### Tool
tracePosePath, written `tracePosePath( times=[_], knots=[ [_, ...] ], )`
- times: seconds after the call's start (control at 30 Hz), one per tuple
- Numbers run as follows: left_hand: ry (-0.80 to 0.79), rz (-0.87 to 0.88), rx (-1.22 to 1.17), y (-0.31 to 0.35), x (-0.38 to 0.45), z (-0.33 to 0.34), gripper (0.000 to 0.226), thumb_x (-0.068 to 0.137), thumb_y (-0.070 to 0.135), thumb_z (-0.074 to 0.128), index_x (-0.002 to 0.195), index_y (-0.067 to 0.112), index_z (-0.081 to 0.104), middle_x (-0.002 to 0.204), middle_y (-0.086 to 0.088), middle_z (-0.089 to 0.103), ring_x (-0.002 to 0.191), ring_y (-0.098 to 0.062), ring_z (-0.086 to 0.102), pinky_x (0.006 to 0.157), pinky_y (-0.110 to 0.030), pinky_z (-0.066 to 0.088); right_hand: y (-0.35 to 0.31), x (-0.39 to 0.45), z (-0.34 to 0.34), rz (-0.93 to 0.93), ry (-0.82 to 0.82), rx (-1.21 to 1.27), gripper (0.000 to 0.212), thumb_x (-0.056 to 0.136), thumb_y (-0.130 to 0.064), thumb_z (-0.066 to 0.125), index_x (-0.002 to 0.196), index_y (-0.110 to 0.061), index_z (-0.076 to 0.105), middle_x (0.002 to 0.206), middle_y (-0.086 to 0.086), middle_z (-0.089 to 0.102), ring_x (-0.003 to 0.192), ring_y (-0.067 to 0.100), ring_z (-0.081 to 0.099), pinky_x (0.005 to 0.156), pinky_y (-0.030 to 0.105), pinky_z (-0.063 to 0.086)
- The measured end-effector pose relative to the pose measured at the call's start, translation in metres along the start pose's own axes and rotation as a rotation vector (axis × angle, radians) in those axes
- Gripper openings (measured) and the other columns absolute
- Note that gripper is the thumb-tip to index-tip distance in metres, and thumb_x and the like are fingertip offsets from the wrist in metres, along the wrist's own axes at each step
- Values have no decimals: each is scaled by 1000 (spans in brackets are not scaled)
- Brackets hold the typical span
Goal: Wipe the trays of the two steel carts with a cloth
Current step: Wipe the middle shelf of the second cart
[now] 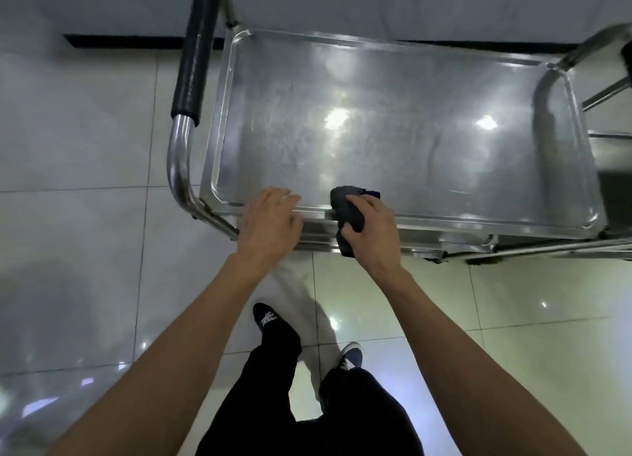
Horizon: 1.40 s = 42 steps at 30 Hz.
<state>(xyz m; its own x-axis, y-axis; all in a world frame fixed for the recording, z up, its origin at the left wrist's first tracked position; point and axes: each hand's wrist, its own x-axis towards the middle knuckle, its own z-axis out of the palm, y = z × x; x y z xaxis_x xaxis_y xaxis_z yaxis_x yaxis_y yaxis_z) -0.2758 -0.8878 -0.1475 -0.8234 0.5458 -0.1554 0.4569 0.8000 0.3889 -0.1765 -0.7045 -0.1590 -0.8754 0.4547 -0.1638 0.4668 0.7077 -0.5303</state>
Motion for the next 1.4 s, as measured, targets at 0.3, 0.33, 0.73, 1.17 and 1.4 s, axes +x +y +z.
tracePosePath(
  times=[0.3, 0.33, 0.73, 1.17, 1.4],
  knots=[
    [-54, -123, -36, 51, -100, 47, 38, 98, 30, 53, 133, 20, 61, 135, -1, 60, 127, -25, 50, 104, -47, 41, 65, -81, -7, -54, -27, 110, 53, 86, -22, 67, 138, -24, 57, 142, -1, 52, 122, 22, 50, 105, 38, 43],
    [-81, -132, -34, 51, -109, 54, 38, 98, 31, 52, 134, 20, 61, 137, 0, 60, 128, -24, 49, 105, -47, 41, 70, -87, -5, -52, -48, 98, 54, 86, -23, 67, 138, -24, 56, 142, -1, 52, 122, 22, 50, 104, 38, 43],
    [-156, -249, -87, -31, -147, 116, 45, 99, 34, 52, 142, 23, 53, 145, -3, 54, 131, -26, 46, 106, -44, 37, 74, -109, 91, 26, -122, 67, 54, 93, -22, 62, 145, -25, 49, 150, -1, 45, 127, 26, 45, 108, 40, 38],
    [9, -194, -6, -147, -75, 192, 25, 91, 27, 57, 113, 21, 67, 116, -7, 67, 104, -32, 60, 78, -40, 49, 65, -38, 221, -64, -53, 87, 47, 89, -21, 65, 135, -22, 55, 138, 2, 55, 116, 31, 54, 95, 44, 48],
    [146, -77, 107, -178, -17, 251, 35, 93, 31, 56, 125, 17, 64, 133, -2, 60, 129, -22, 49, 110, -38, 36, 65, 30, 274, -175, 50, 138, 46, 90, -19, 66, 135, -20, 56, 140, 2, 55, 121, 29, 53, 102, 43, 45]
  ],
)
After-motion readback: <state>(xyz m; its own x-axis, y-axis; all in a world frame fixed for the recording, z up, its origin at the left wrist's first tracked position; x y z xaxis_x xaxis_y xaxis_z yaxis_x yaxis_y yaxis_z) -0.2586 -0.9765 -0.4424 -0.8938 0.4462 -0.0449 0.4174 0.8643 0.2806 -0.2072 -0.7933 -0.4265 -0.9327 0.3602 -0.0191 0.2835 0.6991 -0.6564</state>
